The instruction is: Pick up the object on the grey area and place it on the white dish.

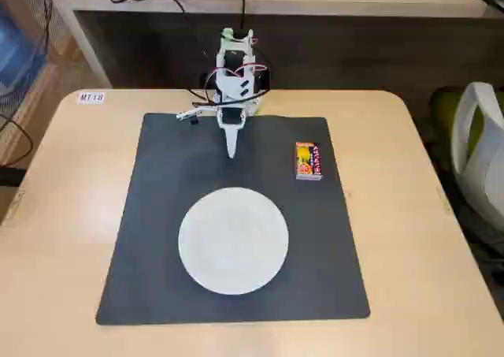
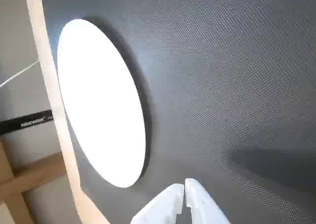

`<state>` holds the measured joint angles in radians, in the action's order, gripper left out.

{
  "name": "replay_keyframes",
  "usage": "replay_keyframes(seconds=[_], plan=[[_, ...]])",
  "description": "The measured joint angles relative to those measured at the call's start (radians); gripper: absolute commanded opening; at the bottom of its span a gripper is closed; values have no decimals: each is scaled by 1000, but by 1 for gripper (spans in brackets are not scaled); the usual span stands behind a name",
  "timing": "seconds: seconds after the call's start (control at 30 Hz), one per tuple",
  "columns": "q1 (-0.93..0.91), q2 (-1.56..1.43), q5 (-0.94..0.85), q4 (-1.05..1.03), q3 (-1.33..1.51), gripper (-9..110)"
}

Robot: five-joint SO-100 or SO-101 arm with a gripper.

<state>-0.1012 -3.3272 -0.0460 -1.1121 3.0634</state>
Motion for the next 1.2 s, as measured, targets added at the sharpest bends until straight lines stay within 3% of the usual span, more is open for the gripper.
replay_keyframes(seconds=[0.47, 0.63, 0.9, 1.2], plan=[[12, 0, -18, -29, -107, 0], [87, 49, -28, -64, -279, 0], [331, 693, -252, -189, -816, 0], [566, 1101, -466, -133, -917, 0]])
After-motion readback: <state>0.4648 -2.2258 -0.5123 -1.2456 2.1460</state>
